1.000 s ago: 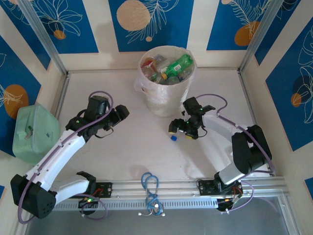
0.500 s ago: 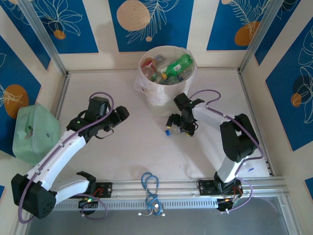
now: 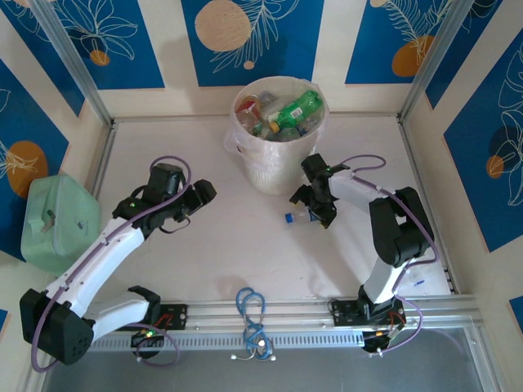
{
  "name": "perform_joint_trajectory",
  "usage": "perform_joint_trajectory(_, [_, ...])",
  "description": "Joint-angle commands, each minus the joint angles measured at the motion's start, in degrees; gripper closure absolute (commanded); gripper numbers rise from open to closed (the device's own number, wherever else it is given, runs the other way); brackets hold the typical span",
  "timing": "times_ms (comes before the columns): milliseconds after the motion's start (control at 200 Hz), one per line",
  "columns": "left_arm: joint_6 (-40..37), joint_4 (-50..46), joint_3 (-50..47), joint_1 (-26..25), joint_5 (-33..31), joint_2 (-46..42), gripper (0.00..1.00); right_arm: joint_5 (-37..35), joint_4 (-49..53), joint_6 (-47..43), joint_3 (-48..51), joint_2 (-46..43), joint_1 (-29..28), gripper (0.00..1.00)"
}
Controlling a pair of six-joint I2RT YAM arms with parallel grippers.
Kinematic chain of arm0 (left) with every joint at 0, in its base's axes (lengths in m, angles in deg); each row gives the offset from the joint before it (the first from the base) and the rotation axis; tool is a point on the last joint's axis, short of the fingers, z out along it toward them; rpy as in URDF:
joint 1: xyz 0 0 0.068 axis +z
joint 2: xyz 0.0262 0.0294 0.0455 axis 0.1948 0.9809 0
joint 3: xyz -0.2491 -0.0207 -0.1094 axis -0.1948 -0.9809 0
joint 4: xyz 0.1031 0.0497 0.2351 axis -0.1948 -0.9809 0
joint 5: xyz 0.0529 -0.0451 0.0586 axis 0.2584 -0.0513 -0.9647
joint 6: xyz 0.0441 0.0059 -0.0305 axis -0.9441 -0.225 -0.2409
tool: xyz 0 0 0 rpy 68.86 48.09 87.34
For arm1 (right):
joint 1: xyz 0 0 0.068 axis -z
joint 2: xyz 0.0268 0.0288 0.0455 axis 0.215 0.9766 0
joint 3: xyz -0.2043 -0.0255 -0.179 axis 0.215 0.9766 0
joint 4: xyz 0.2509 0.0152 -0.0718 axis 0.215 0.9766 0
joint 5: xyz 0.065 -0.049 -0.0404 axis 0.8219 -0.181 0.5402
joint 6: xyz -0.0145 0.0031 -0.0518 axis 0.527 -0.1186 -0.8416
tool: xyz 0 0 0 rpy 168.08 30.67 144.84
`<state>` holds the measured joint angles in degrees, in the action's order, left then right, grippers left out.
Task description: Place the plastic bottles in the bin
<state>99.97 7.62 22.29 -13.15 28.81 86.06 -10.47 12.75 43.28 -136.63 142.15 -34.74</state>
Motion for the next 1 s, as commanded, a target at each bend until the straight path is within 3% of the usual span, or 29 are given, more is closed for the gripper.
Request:
perform_joint_trajectory(0, [0.6,1.4,-0.2,0.0,1.1,-0.3,0.20,-1.3,1.8,1.6,-0.4,-1.0,1.3,0.11])
perform_joint_trajectory(70, [0.7,1.4,-0.1,0.0,1.1,-0.3,0.20,-1.1,2.3,1.8,0.3,-0.7,2.3,0.18])
perform_joint_trajectory(255, [0.4,1.2,0.0,0.0,0.9,-0.3,0.20,-1.4,3.7,1.6,2.6,-2.7,4.1,0.23])
perform_joint_trajectory(525, [0.4,1.4,0.8,0.0,0.9,0.0,0.20,-3.2,6.5,-1.6,4.9,-8.3,4.6,0.37])
perform_joint_trajectory(815, [0.3,1.2,1.5,0.1,0.6,0.4,0.20,-4.8,13.1,-7.5,6.6,-23.7,4.2,0.41])
perform_joint_trajectory(995, [-0.3,0.8,2.9,0.1,0.2,0.9,0.19,-3.6,19.1,-14.7,-4.4,-34.5,2.7,0.43])
